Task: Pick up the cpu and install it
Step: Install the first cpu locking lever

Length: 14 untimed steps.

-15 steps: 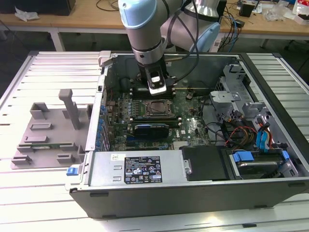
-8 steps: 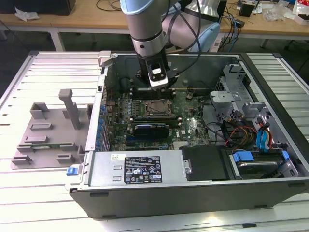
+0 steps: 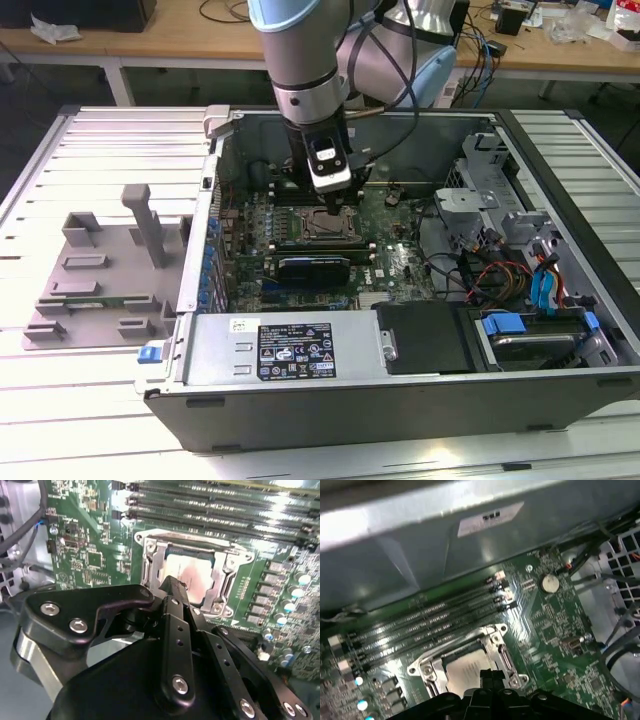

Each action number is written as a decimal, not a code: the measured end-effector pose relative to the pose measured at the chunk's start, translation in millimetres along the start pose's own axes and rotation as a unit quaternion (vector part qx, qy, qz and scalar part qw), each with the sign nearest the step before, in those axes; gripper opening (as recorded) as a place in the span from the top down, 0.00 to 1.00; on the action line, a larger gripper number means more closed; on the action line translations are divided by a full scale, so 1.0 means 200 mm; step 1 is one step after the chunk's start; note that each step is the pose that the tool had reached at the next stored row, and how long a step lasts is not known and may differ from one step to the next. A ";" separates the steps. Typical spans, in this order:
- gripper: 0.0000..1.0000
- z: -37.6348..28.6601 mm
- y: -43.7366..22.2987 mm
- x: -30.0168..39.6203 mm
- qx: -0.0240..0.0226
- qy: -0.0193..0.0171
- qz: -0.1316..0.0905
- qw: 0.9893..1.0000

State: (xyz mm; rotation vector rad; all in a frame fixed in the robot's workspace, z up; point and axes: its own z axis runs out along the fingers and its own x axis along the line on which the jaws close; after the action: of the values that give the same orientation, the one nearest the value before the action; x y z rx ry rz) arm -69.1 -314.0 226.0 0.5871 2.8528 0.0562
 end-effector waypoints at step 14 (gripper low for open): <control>0.89 0.022 0.006 -0.013 0.010 0.035 -0.059 0.998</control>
State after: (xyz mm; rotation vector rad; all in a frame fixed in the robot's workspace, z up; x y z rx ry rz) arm -65.4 -314.0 222.4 0.4262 2.9532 0.0282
